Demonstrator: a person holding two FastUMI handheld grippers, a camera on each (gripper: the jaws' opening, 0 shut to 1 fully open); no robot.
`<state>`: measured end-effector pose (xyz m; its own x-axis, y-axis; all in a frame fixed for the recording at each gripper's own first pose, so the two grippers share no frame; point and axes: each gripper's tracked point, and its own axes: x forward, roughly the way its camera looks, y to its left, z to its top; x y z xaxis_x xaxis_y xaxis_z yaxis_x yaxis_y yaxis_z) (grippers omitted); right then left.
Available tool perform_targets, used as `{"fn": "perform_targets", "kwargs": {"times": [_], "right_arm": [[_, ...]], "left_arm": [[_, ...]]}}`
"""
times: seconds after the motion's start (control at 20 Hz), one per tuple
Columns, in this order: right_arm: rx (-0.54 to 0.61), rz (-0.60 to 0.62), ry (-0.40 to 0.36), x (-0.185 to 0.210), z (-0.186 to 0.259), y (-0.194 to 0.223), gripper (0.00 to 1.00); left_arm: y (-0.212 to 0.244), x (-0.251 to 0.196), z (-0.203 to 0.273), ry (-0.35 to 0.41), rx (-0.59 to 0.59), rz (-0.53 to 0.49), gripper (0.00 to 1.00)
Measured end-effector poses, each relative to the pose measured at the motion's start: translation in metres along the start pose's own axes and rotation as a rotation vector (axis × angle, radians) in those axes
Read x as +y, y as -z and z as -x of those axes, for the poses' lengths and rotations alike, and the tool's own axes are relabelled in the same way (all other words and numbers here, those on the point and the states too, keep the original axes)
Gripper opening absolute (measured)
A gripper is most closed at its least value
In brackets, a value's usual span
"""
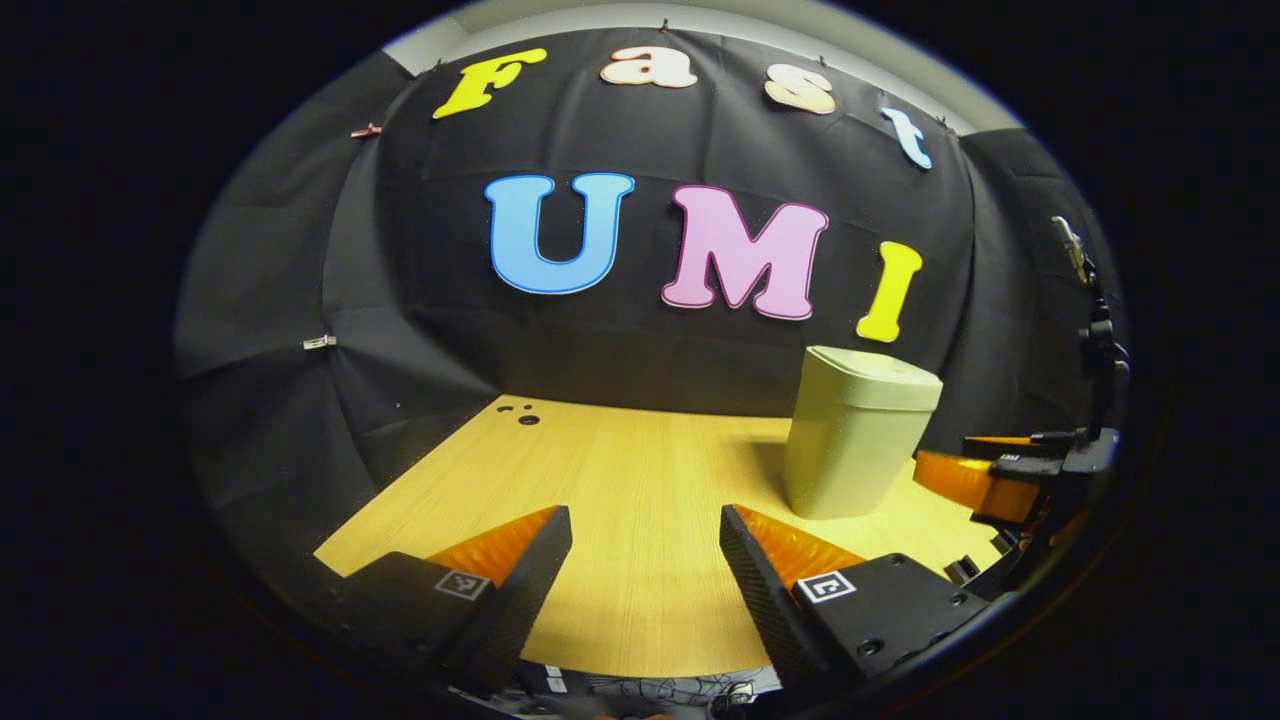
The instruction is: Press the lid of the desktop garbage bin to open it, pick up the crumpled paper on the desktop and throw it into the bin, then pick up the pop can on the desktop and drop it into the bin, and finally close the garbage bin lid.
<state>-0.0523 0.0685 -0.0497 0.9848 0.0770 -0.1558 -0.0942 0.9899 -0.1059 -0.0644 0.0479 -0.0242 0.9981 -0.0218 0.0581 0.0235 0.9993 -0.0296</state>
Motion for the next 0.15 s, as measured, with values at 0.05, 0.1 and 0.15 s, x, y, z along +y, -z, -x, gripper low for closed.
{"fn": "perform_targets", "kwargs": {"times": [0.05, 0.1, 0.15], "right_arm": [[0.025, -0.006, -0.007, 0.007, 0.006, 0.011, 0.98], [0.043, -0.008, -0.019, 0.015, 0.011, 0.020, 0.99], [0.057, 0.001, -0.028, 0.023, 0.014, 0.027, 0.98]], "left_arm": [[0.005, -0.006, 0.001, 0.022, 0.009, 0.014, 0.96], [0.011, -0.011, 0.005, 0.042, 0.026, 0.032, 0.95], [0.017, -0.015, 0.008, 0.060, 0.043, 0.046, 0.95]]}}
